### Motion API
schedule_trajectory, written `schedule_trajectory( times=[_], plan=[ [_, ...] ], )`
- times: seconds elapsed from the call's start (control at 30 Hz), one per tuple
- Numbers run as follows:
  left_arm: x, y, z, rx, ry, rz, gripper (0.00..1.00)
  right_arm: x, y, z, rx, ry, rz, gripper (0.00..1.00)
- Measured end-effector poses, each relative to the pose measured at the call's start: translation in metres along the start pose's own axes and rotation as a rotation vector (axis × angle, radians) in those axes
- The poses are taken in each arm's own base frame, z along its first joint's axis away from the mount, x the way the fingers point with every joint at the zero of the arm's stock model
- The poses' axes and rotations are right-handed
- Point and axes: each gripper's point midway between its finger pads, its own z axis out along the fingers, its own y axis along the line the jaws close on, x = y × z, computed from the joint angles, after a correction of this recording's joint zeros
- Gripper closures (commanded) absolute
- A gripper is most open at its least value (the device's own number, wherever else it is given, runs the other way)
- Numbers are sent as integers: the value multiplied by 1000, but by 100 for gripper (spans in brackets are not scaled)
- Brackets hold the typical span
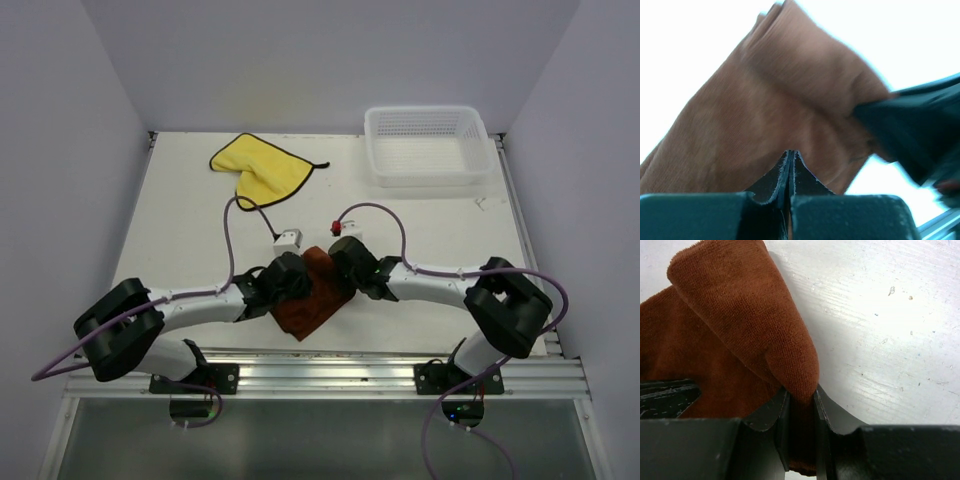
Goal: Roll the towels
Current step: Roll the towel
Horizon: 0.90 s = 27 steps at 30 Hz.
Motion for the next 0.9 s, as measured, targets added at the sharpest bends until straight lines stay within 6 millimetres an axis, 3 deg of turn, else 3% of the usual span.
schedule_trajectory(
  times=[0.17,0.6,0.9],
  plan=[
    [-38,-26,-4,45,-54,-19,92,0,1,-1,23,-29,-29,100],
    [-92,7,-6,33,-112,-161,91,3,2,0,163,-114,-164,100],
    [-111,3,-14,69,-137,-187,91,-1,6,2,301,-147,-268,100]
  ],
)
